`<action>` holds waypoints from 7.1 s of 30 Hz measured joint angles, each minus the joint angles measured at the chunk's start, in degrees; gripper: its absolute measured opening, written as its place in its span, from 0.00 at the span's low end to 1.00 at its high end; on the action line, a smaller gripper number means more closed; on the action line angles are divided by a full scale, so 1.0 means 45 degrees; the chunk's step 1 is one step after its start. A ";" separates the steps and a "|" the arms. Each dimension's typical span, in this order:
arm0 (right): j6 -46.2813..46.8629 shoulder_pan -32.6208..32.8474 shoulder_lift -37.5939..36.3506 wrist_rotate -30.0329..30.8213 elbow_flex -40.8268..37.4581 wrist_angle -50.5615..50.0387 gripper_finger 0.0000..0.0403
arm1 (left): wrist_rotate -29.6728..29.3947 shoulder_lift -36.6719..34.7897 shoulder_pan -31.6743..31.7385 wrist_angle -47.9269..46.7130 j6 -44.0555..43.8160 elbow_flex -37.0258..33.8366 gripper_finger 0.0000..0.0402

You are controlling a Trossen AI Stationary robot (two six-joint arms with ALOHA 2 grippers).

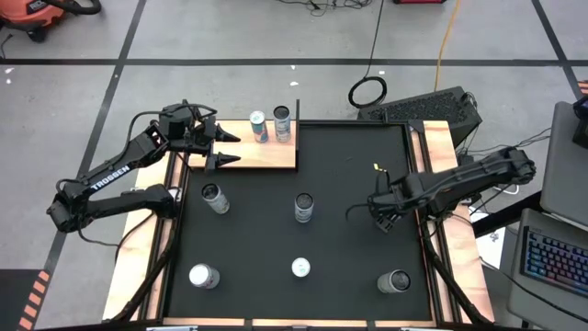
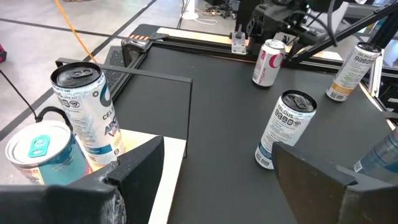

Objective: Place canned beverage on shelf
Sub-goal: Put the top red-silver soda can on the shelf

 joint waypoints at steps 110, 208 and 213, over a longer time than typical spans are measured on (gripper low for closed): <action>-1.3730 -0.6548 1.2547 -0.0099 1.7431 0.3929 0.67 | -0.0714 0.0000 -0.0011 -0.1088 0.0305 -0.0005 0.75; -1.3347 -0.6868 1.3896 -0.1308 1.7417 0.4549 0.69 | -0.3425 0.6358 -0.1690 0.3694 -0.0461 -0.0659 0.43; -1.4052 -0.6868 1.3896 -0.1316 1.7417 0.4571 0.70 | -0.3536 0.6358 -0.1690 0.3734 -0.0508 -0.0656 0.43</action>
